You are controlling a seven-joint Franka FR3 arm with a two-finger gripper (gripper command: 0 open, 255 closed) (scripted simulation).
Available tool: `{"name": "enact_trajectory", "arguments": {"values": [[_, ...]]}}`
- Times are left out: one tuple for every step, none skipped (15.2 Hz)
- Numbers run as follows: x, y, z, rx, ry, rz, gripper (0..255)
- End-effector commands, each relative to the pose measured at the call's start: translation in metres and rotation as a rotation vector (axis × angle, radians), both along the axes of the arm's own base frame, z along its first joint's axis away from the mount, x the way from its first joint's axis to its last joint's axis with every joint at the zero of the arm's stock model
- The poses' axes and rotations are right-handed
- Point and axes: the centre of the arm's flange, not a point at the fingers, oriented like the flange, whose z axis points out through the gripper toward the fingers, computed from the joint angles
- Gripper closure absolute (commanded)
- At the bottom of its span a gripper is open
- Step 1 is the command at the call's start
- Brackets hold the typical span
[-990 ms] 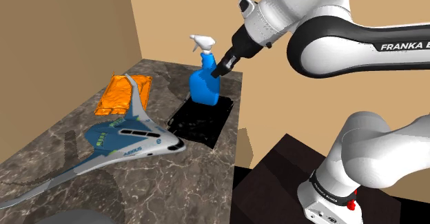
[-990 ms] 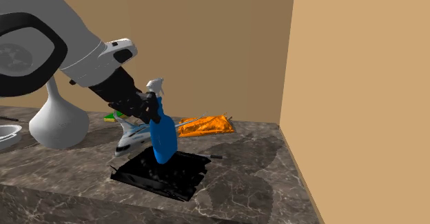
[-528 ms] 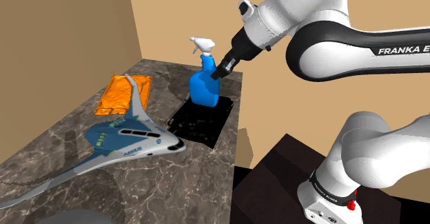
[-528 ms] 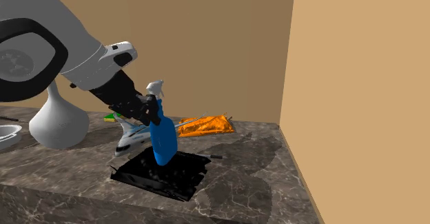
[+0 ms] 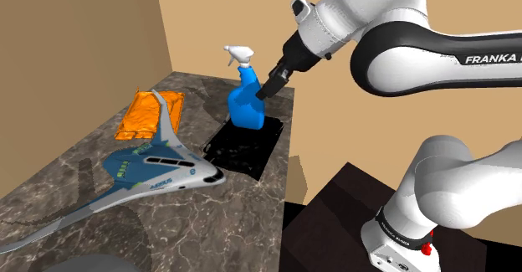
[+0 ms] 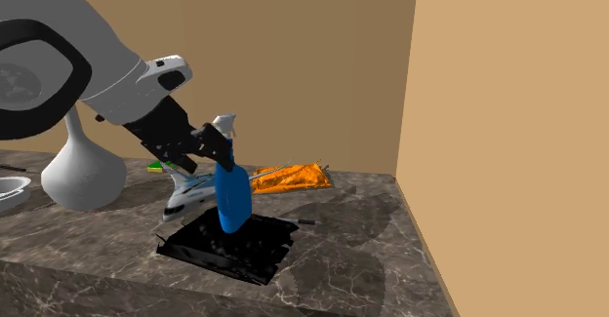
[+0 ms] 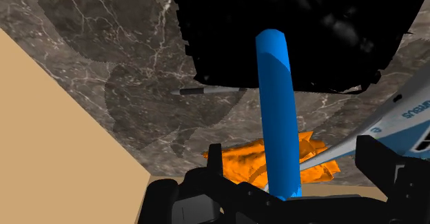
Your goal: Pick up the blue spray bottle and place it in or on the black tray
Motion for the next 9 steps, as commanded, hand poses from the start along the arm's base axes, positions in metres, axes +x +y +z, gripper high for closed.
{"name": "enact_trajectory", "arguments": {"values": [[-0.012,-0.002,0.015,0.0,0.001,0.0,0],[-0.02,-0.003,0.026,0.0,0.001,0.0,0],[-0.027,-0.004,0.034,0.0,0.001,0.0,0],[-0.027,-0.004,0.034,0.0,0.001,0.0,0],[-0.027,-0.004,0.034,0.0,0.001,0.0,0],[-0.027,-0.004,0.034,0.0,0.001,0.0,0],[-0.027,-0.004,0.034,0.0,0.001,0.0,0],[-0.027,-0.004,0.034,0.0,0.001,0.0,0],[-0.027,-0.004,0.034,0.0,0.001,0.0,0]]}}
